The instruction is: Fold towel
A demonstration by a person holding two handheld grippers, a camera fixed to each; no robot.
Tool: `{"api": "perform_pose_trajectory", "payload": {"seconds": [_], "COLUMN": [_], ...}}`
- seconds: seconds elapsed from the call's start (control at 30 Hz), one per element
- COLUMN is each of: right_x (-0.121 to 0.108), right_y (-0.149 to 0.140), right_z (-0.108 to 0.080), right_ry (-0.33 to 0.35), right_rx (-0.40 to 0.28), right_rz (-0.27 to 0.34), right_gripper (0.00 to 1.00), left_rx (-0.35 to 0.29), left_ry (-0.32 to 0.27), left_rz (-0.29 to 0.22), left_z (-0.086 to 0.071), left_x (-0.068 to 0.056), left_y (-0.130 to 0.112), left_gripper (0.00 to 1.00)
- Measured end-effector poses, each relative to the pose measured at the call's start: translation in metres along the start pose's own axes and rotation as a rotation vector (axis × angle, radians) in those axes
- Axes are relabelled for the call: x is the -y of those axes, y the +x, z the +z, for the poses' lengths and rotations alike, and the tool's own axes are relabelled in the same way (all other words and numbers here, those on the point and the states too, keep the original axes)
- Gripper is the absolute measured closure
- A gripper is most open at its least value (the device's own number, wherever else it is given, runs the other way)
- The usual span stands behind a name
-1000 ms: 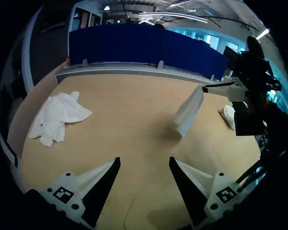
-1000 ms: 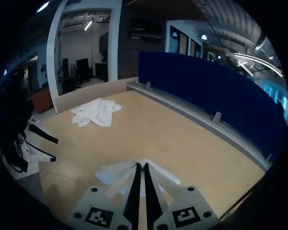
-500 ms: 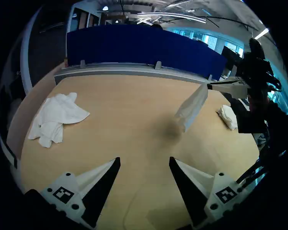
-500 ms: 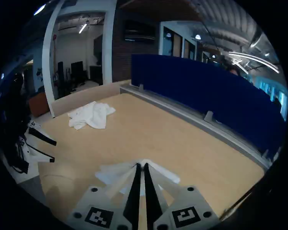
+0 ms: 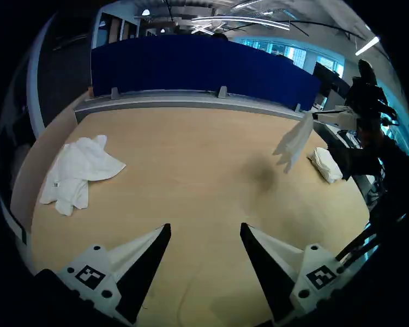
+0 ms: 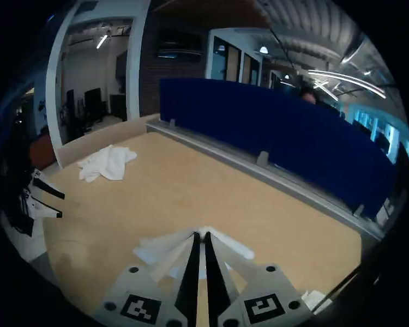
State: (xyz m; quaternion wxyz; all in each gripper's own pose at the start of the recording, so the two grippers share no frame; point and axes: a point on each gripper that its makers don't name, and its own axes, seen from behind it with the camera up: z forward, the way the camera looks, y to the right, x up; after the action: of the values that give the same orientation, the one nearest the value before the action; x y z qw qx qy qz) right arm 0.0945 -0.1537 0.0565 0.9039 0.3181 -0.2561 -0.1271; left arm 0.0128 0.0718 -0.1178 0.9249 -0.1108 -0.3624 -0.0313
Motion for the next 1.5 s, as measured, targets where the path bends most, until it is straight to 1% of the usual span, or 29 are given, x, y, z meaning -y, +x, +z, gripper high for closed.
{"api": "perform_pose_trajectory", "payload": {"seconds": [0.1, 0.3, 0.47, 0.77, 0.97, 1.1, 1.2, 1.3, 1.5], "right_x": [-0.024, -0.075, -0.118, -0.19, -0.231, -0.25, -0.26, -0.265, -0.265], "right_y": [-0.006, -0.021, -0.03, -0.042, -0.049, -0.052, -0.056, -0.061, -0.073], "right_z": [-0.009, -0.028, -0.04, -0.058, -0.068, -0.072, -0.075, -0.076, -0.084], "right_ry": [-0.02, -0.069, -0.113, -0.193, -0.238, -0.263, -0.272, -0.277, -0.28], "right_rx": [0.004, 0.03, 0.048, 0.076, 0.093, 0.101, 0.106, 0.111, 0.124], "right_rz": [0.014, 0.025, 0.037, 0.06, 0.075, 0.084, 0.093, 0.103, 0.114], "right_gripper": [0.94, 0.94, 0.94, 0.94, 0.94, 0.94, 0.94, 0.94, 0.94], "left_rx": [0.008, 0.022, 0.032, 0.04, 0.043, 0.048, 0.049, 0.051, 0.048], "left_ry": [0.001, 0.002, 0.006, 0.017, 0.02, 0.025, 0.027, 0.025, 0.019], "left_rz": [0.003, 0.005, 0.002, 0.006, 0.005, 0.006, 0.008, 0.009, 0.021], "left_z": [0.001, 0.002, 0.003, 0.005, 0.007, 0.009, 0.009, 0.01, 0.009], "left_x": [-0.002, -0.006, -0.007, -0.009, -0.011, -0.01, -0.011, -0.013, -0.019], "left_y": [-0.001, -0.002, -0.003, -0.003, -0.003, -0.005, -0.004, -0.003, 0.002], "left_gripper": [0.06, 0.06, 0.06, 0.06, 0.06, 0.06, 0.06, 0.06, 0.06]}}
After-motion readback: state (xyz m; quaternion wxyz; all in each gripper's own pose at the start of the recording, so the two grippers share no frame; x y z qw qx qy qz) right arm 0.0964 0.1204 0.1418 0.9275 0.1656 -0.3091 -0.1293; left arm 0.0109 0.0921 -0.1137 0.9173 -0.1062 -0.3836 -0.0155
